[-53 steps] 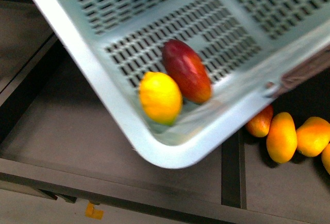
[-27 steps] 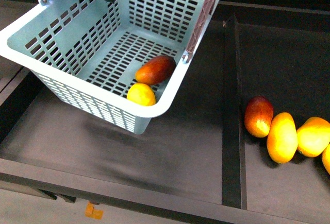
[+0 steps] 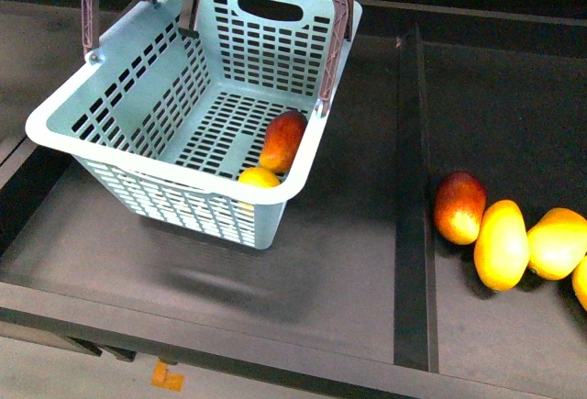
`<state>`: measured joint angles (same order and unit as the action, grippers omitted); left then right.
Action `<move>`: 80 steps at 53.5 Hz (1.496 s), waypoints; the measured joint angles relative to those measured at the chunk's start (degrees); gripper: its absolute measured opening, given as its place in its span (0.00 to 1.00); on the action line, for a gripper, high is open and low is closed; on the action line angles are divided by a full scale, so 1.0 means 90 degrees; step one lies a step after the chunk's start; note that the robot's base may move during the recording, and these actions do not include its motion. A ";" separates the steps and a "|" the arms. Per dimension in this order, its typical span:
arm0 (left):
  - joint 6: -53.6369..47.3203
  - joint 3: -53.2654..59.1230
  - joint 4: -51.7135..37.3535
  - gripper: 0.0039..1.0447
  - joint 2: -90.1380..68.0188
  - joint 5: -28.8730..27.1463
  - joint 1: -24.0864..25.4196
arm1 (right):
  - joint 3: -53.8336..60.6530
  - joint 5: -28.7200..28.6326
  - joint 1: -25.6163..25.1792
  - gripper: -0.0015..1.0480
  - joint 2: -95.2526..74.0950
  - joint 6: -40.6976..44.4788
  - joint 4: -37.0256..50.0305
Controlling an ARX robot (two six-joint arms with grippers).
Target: Pick lemon and mango into basket
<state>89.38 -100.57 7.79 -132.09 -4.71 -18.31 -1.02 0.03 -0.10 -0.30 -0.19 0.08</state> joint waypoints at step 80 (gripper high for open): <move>-0.9853 1.0511 -0.5753 0.03 0.9066 0.0478 0.1911 | 0.0000 0.0000 0.0000 0.92 0.0002 0.0000 0.0000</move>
<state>0.71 -5.98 -43.99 -50.50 -0.40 -1.10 -1.02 0.03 -0.10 -0.27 -0.19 0.08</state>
